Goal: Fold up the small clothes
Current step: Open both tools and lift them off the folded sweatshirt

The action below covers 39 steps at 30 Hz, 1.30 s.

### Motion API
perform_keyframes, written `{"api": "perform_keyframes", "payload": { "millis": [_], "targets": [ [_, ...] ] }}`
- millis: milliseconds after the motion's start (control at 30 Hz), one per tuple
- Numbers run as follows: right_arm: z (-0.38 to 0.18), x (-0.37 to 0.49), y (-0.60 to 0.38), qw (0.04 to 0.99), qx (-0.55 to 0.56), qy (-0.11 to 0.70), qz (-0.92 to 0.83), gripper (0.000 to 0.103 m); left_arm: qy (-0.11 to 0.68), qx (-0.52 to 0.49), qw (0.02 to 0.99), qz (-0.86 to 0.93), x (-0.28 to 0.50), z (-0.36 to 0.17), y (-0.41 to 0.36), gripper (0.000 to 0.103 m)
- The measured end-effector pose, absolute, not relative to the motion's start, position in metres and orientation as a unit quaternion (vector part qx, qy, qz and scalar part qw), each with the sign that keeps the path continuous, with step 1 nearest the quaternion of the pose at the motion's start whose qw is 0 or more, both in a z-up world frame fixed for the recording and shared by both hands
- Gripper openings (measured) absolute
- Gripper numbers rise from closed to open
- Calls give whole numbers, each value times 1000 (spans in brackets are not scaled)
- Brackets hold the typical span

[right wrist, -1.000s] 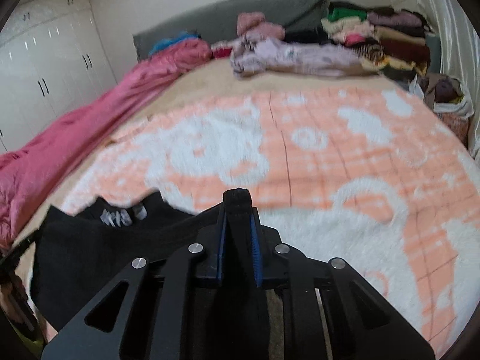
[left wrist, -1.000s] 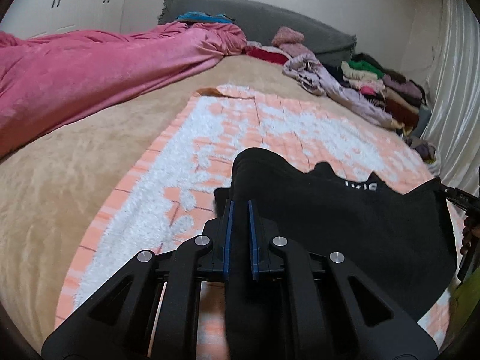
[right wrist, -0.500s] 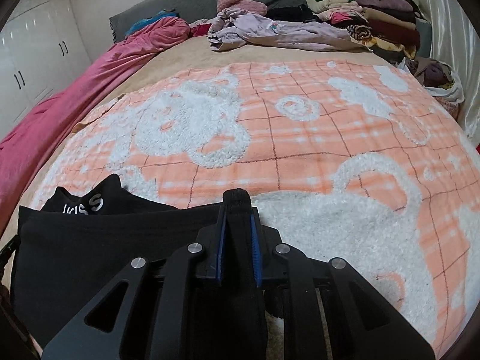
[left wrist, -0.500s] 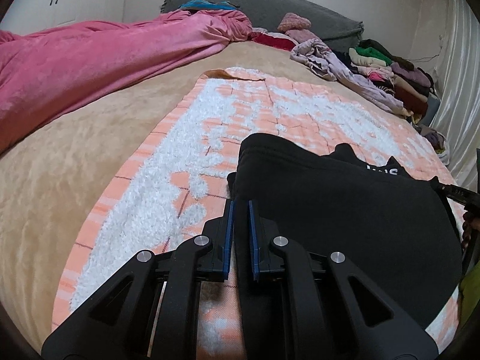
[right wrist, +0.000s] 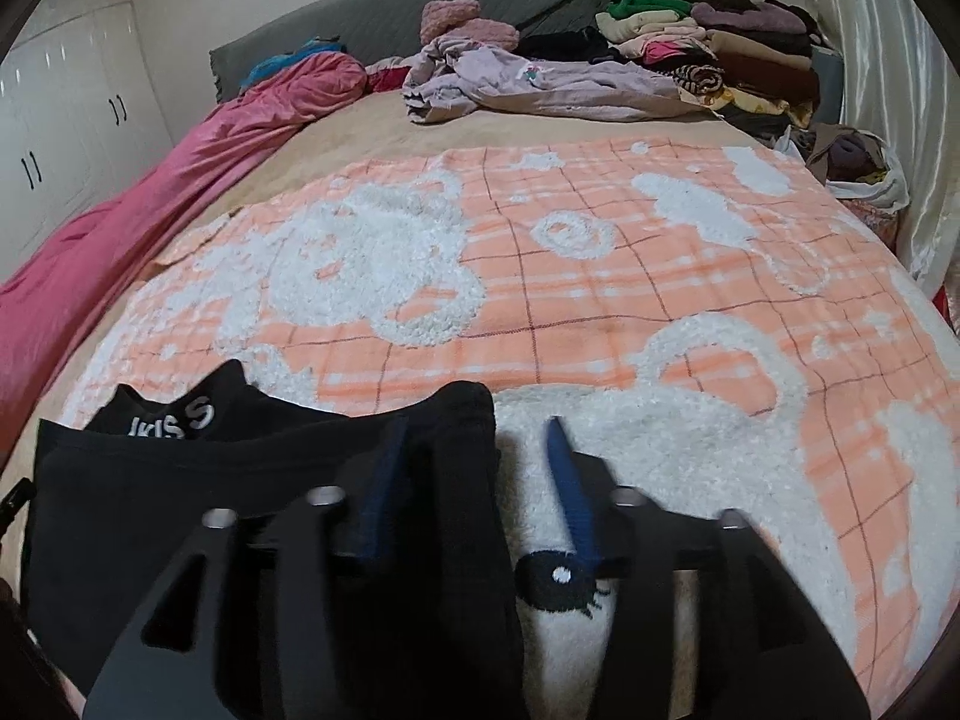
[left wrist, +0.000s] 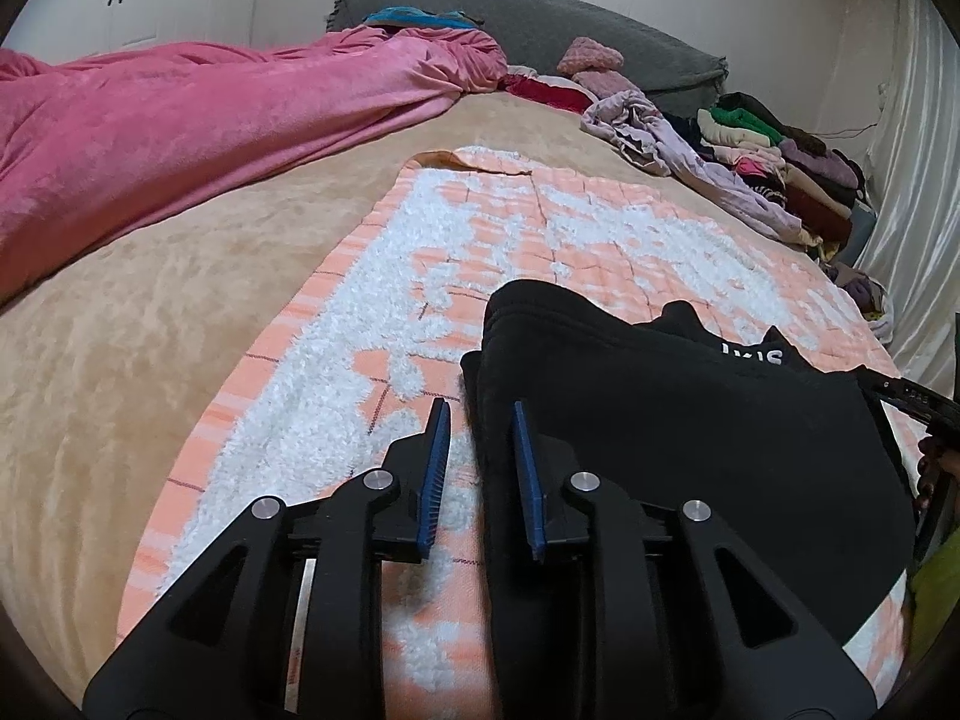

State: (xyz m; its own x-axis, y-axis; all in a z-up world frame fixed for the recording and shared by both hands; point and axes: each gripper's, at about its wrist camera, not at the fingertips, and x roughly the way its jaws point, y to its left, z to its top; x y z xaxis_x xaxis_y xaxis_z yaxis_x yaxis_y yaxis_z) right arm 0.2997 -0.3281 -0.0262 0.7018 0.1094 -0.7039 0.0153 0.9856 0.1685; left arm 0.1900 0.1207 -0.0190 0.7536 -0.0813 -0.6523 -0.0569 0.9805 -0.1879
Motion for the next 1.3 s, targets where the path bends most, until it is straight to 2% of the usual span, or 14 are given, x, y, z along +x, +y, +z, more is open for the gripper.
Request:
{"api": "perform_keyframes", "payload": {
  "millis": [100,200,333,633,900,1300],
  "targets": [
    [-22,290,-327,922,72,379,21,61,349,-101,932,-7,187,-18,122,15],
    [-18,276,-326,928,64,366,16,67,346,-101,933,-5,185,-16,124,22],
    [-14,260,-327,932,68,356,16,70,341,-102,935,-5,180,-13,125,25],
    [-13,223,-324,932,77,352,36,71,327,-100,940,-5,166,-7,122,39],
    [-21,195,-316,927,78,362,55,71,322,-97,942,-9,150,-3,116,47],
    [-24,168,-301,926,59,368,68,71,322,-88,943,-22,134,0,102,50]
  ]
}}
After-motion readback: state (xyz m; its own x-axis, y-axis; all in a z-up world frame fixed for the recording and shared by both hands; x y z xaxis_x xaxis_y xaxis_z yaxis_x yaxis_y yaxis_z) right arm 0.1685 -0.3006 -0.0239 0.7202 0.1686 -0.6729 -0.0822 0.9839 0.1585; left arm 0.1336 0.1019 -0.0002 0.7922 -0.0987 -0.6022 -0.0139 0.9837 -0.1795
